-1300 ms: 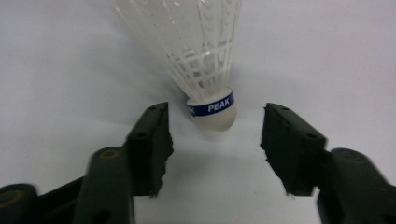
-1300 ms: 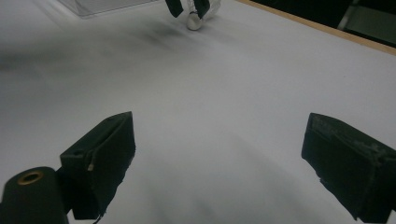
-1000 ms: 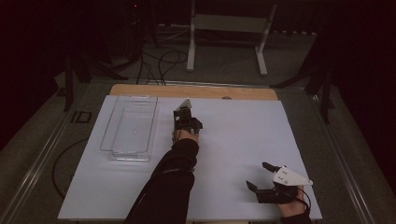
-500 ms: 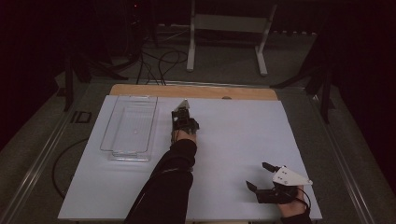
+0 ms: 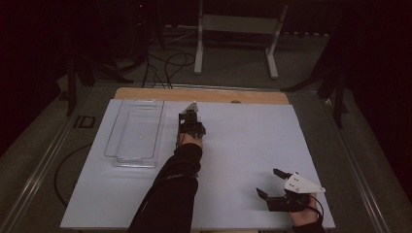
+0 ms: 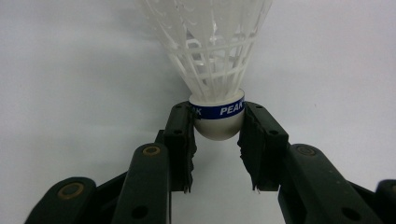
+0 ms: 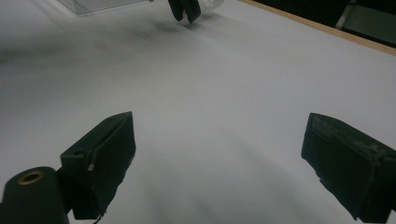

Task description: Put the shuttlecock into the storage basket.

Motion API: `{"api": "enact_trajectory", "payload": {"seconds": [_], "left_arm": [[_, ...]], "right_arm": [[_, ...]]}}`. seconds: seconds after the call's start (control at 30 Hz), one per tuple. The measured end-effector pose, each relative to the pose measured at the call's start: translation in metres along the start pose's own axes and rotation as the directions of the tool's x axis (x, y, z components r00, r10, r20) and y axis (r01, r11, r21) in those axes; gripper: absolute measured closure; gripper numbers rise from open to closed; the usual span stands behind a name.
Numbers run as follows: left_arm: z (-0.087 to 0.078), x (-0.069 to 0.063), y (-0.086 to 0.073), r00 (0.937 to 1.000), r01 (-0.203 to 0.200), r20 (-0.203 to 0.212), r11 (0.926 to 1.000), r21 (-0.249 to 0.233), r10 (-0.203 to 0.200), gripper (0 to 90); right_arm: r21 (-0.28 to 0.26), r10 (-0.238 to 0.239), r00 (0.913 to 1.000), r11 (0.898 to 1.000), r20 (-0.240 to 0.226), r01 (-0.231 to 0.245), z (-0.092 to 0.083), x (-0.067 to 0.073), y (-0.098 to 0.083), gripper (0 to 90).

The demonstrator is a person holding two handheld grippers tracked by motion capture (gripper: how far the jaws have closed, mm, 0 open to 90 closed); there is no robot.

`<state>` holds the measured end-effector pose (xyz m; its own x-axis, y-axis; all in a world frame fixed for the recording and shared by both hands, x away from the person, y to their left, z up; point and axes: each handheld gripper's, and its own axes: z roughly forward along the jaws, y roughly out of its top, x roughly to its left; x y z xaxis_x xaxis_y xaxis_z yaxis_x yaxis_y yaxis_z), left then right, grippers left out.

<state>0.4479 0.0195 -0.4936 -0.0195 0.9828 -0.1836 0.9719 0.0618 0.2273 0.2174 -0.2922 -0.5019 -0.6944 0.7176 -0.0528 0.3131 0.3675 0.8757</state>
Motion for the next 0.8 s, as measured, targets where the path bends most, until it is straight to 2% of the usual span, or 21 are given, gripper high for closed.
{"api": "enact_trajectory", "payload": {"seconds": [0.07,0.1,0.17,0.23,0.33,0.5,0.57,0.6,0.67,0.73,0.8], "left_arm": [[-0.002,0.001,0.0,1.0,-0.002,0.01,1.0,0.0,0.002,66.2],[-0.002,0.0,0.0,0.9998,-0.02,0.004,0.9998,0.004,0.02,66.3],[-0.004,0.001,0.0,0.9995,-0.019,0.023,0.9998,0.008,0.019,66.3],[-0.004,0.0,0.0,0.9992,-0.034,0.023,0.9994,0.011,0.033,66.4],[-0.007,-0.002,0.001,0.9975,-0.056,0.045,0.9983,0.019,0.055,66.4],[-0.01,-0.011,0.0,0.986,-0.134,0.105,0.9904,0.035,0.129,66.5],[-0.011,-0.015,-0.001,0.9779,-0.18,0.114,0.983,0.037,0.175,66.5],[-0.011,-0.017,-0.001,0.9715,-0.209,0.124,0.9769,0.044,0.202,66.4],[-0.013,-0.021,-0.003,0.9517,-0.281,0.143,0.9584,0.051,0.272,66.5],[-0.015,-0.023,-0.004,0.9381,-0.322,0.151,0.9457,0.047,0.312,66.5],[-0.016,-0.024,-0.005,0.9176,-0.375,0.159,0.9258,0.044,0.364,66.5]], "right_arm": [[0.0,0.0,1.0,1.0,0.001,0.0,0.0,0.0,0.0,9.9],[0.002,-0.001,1.0,1.0,0.001,0.001,0.0,0.0,0.0,9.9],[0.001,-0.004,1.0,1.0,0.002,0.004,0.0,0.0,0.0,9.9],[0.002,-0.003,1.0,1.0,0.002,0.003,0.0,0.0,0.0,9.9],[0.004,0.0,1.0,1.0,0.002,0.0,0.001,0.0,0.0,9.9],[0.005,-0.003,1.0,1.0,0.005,0.003,0.001,0.0,0.0,9.9],[0.005,-0.004,1.0,1.0,0.005,0.004,0.001,0.0,0.0,9.9],[0.005,-0.005,1.0,1.0,0.006,0.005,0.0,0.0,0.0,9.9],[0.005,-0.005,1.0,1.0,0.006,0.005,0.0,0.0,0.0,9.9],[0.006,-0.005,1.0,1.0,0.006,0.005,0.0,0.0,0.0,9.9],[0.007,-0.005,1.0,1.0,0.006,0.005,0.001,0.001,0.0,9.9]]}}
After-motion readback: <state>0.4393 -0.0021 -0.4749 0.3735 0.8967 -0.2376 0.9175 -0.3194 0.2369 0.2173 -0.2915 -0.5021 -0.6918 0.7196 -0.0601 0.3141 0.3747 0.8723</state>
